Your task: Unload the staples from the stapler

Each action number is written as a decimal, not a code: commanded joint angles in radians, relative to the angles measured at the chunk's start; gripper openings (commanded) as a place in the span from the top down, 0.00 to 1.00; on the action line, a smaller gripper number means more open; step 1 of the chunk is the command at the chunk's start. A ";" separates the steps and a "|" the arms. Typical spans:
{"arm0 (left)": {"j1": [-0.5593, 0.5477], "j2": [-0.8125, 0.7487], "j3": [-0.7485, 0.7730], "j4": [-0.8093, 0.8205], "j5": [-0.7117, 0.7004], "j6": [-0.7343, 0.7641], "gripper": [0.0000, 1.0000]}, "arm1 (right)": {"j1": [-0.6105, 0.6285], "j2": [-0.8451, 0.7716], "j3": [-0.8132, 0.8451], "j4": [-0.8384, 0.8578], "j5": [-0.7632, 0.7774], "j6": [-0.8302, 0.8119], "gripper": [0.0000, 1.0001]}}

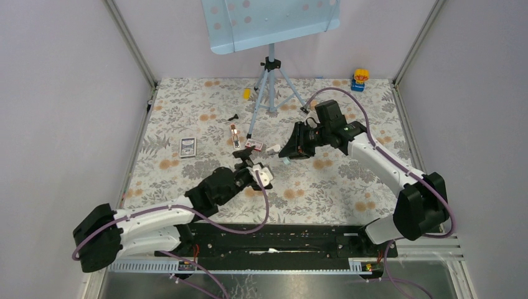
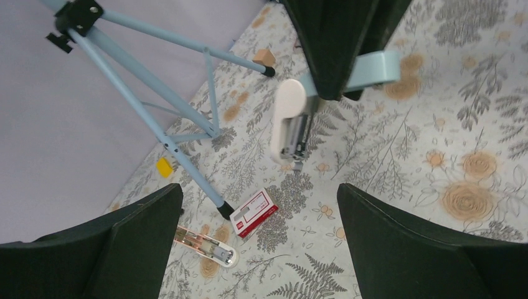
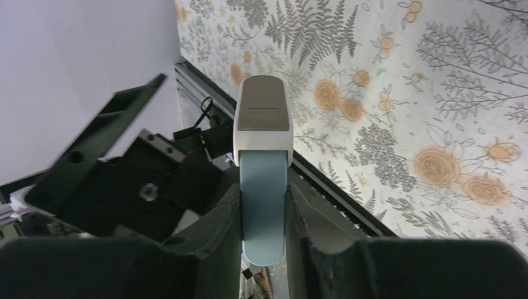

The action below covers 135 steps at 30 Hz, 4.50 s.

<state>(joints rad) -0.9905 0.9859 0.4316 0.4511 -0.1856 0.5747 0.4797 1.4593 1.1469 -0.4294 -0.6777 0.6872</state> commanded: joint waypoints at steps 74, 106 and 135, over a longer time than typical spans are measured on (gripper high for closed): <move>-0.097 0.234 0.055 0.260 -0.174 -0.182 1.00 | -0.004 -0.235 0.063 -0.041 0.299 -0.044 0.35; 0.784 0.634 0.552 -0.473 0.365 -1.141 1.00 | -0.005 -0.247 -0.019 -0.043 0.302 -0.092 0.34; 0.822 0.972 0.779 -0.833 0.234 -1.026 0.76 | -0.020 -0.263 -0.044 -0.071 0.308 -0.137 0.32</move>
<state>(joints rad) -0.1738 1.8965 1.2018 -0.3225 0.0452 -0.4767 0.4679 1.2041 1.1015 -0.4931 -0.3748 0.5747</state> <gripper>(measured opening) 0.355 0.675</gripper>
